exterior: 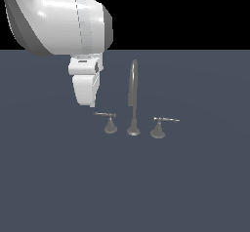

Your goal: Turn on the faucet by rotating a designated handle.

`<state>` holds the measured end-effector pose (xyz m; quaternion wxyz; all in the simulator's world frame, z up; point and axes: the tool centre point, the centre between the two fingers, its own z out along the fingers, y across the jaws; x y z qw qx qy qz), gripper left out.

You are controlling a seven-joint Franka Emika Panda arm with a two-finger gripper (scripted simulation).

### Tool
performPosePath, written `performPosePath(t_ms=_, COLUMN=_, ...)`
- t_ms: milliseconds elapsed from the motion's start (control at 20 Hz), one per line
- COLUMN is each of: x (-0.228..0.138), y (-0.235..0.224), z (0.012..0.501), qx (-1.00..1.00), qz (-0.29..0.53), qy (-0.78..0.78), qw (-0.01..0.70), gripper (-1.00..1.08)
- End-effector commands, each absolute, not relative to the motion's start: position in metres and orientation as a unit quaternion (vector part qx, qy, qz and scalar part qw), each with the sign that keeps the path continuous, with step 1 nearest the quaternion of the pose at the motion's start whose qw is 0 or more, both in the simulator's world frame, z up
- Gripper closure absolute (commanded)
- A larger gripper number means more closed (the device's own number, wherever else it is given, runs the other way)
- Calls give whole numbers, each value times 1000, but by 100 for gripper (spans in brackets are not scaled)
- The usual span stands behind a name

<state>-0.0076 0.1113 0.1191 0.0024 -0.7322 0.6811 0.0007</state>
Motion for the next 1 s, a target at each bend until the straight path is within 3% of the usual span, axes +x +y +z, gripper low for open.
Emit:
performPosePath(t_ms=0, x=3, y=106, z=106, qx=-714, qz=0, qy=701, qw=1, gripper=108)
performPosePath(t_ms=500, x=32, y=88, z=69, qx=-657, qz=-1, qy=754, qw=-1, gripper=108)
performPosePath(t_ms=950, x=36, y=84, z=64, qx=-647, qz=0, qy=763, qw=0, gripper=108)
